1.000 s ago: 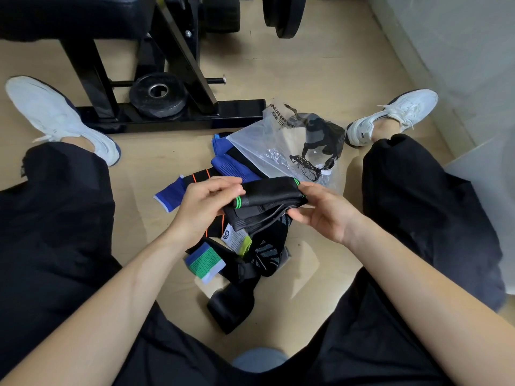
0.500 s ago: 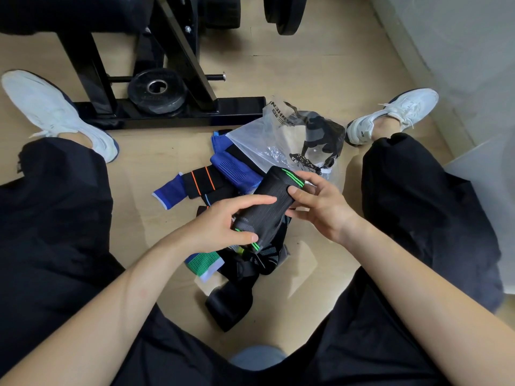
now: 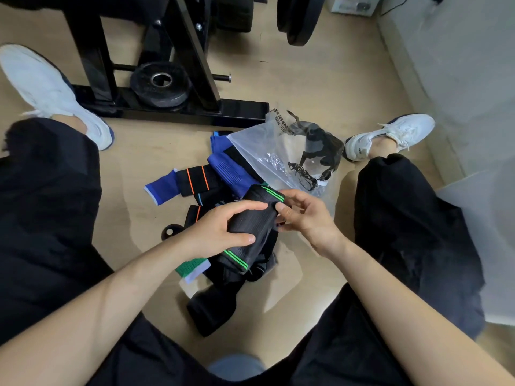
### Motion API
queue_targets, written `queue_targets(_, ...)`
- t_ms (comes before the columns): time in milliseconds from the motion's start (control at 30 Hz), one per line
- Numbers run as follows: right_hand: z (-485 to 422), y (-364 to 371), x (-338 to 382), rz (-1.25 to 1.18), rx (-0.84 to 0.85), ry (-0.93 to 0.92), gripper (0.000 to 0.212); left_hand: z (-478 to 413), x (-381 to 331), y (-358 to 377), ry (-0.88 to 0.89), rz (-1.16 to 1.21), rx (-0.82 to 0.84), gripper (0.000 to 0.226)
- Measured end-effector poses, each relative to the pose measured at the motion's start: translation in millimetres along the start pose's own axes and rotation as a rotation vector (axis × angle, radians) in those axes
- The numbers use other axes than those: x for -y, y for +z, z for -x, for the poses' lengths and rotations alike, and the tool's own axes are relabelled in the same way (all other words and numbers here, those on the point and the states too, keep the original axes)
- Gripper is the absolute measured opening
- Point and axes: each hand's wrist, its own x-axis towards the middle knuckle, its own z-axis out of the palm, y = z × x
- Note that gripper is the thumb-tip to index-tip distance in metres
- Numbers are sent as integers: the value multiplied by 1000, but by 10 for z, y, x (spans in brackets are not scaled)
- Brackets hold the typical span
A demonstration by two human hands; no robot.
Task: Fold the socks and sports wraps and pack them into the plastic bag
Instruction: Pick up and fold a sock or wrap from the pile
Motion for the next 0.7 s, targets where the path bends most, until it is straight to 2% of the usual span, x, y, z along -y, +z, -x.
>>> queue_targets(100,-162,-170,-81,717,-266,-311,28,-28,43,-54,-32,-5,-112,63)
queue_targets(167,-290,-287,-107,1151,-270,-408,38,-42,67,-93,-45,-2,-145,63)
queue_targets(233,-417,-361,-117,1369,-206,-382,45,-59,91,-114,-48,-1,-171,63)
queue_targets(367,-667,-479,-96,1425,-106,-275,47,-100,132,-123,-64,15,-221,63)
queue_targets(500,-836,-563,-57,1478,1,-297,48,-129,150,-124,-63,44,-243,63)
queue_targets(633,-989,-671,-89,1468,108,-329,66,-164,136,-120,-54,95,-250,63)
queue_targets(700,-1023,-709,-60,1452,145,-340,68,-181,117,-114,-53,125,-245,63)
